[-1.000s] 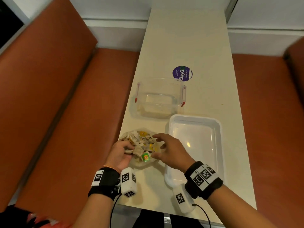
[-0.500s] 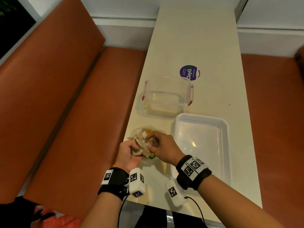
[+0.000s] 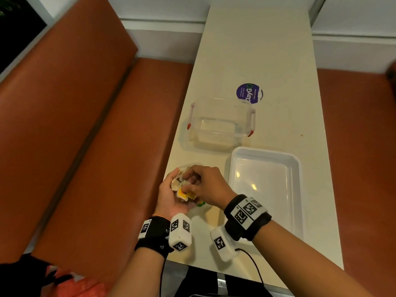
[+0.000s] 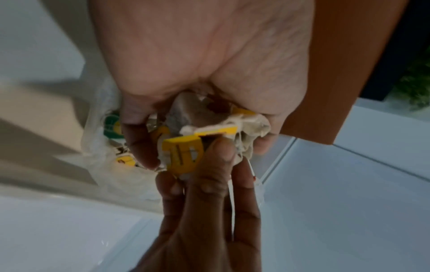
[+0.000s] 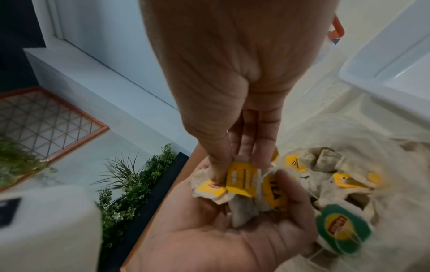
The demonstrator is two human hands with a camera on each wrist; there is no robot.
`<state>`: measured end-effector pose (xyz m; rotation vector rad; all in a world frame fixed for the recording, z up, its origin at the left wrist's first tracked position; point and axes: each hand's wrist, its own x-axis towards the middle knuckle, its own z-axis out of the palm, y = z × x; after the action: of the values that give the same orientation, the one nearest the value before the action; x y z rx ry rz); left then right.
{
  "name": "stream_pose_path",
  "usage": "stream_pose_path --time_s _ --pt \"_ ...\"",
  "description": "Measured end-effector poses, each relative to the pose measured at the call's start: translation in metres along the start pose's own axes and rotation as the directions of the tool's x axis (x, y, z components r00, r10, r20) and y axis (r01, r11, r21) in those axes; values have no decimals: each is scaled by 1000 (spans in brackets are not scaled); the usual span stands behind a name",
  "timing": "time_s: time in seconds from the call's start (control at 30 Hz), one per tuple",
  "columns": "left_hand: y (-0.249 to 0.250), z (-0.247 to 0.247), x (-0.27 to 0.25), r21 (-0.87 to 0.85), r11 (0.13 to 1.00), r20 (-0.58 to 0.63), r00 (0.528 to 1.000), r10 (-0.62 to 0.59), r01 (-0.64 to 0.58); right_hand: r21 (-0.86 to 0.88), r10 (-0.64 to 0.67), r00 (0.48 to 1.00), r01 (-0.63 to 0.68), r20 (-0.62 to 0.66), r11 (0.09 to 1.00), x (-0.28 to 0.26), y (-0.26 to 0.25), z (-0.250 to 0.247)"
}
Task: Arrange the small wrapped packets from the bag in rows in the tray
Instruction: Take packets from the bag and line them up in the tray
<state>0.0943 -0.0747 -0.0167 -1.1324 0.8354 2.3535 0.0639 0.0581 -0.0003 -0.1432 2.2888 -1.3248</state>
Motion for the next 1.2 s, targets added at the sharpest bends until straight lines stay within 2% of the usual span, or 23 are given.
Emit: stream_pose_path --time_s 0.2,0.33,0.43,0.57,0.73,0.9,0.97,1.07,1.2 --pt "1 -8 2 -58 998 9 1000 17 -16 -47 -52 994 48 -99 998 -4 -4 -4" --pt "6 -12 6 -60 998 -5 1000 23 -24 55 26 986 -18 -162 998 -7 4 -11" --pt "9 -11 7 -58 998 -12 1000 18 -19 131 98 992 -86 -82 988 -6 11 -15" --pt "13 -4 -1 -5 999 7 999 39 -39 65 124 992 -125 8 990 -5 19 -12" --pt "22 -6 -6 -12 999 102 994 31 -30 278 106 993 -115 46 954 -14 12 -8" --pt "26 -3 -13 -83 996 173 984 42 -28 370 131 982 -173 137 913 -19 1 -9" --pt "27 -5 -13 -75 997 180 983 42 -28 352 138 977 -189 164 917 -18 2 -10" --pt "24 -6 -12 -47 998 175 984 37 -29 325 151 976 -196 158 925 -19 3 -11" --pt "15 -4 -12 15 1000 166 986 -25 23 273 152 988 -154 27 950 -25 0 -14"
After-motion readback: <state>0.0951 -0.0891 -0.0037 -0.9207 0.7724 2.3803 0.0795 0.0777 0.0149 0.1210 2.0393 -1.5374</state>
